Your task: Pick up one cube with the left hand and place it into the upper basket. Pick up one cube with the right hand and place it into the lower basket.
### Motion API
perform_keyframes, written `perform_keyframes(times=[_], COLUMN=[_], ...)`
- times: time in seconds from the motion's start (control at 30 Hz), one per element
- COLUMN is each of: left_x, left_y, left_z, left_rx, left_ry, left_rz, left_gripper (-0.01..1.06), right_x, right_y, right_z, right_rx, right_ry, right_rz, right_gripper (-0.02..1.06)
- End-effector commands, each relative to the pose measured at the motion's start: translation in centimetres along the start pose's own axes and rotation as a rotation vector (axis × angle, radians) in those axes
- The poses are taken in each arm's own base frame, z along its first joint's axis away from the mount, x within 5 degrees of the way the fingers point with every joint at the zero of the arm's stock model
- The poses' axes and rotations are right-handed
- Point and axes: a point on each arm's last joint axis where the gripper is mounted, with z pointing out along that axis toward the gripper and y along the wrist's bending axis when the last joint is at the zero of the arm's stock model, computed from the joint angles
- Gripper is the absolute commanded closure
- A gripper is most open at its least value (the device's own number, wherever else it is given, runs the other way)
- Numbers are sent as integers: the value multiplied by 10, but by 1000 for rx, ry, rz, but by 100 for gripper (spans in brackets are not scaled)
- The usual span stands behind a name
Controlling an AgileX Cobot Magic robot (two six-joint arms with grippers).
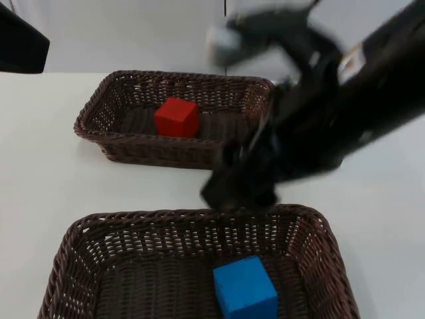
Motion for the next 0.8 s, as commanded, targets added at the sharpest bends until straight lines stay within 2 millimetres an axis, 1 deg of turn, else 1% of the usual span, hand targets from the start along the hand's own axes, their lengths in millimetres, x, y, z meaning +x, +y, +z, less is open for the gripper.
perform_keyframes(times=[0.0,0.03,0.1,0.17,0.2,0.23,0.3,0.33,0.4,0.47,0.5,0.6,0.63,0.77], left_x=[1,1,1,1,1,1,1,1,1,1,1,1,1,4], left_y=[0,0,0,0,0,0,0,0,-1,-2,-2,-4,-4,-8], left_z=[-1,-1,-1,-1,-1,-1,-1,-1,-1,-5,-5,-16,-16,-32], left_rx=[0,0,0,0,0,0,3,3,3,1,1,-4,-4,-11], left_ry=[0,0,0,0,0,0,-1,-1,-3,-19,-19,-59,-59,-107], left_rz=[1,1,1,1,1,1,-2,-2,-2,2,2,37,37,63], left_gripper=[5,5,5,5,5,5,5,5,5,5,5,5,5,5], right_x=[-12,-12,-16,-19,-19,-21,-22,-22,-23,-24,-24,-24,-24,-24], right_y=[4,4,6,8,8,9,10,10,11,12,12,14,14,16], right_z=[-32,-32,-51,-66,-66,-76,-87,-87,-97,-106,-106,-123,-123,-139], right_rx=[2,2,2,1,1,2,2,2,2,2,2,2,2,1], right_ry=[-108,-108,-163,-205,-205,-235,-265,-265,-293,-321,-321,-367,-367,-410], right_rz=[-14,-14,-20,-24,-24,-30,-37,-37,-40,-43,-43,-52,-52,-57], right_gripper=[26,26,26,26,26,26,26,26,26,26,26,26,26,26])
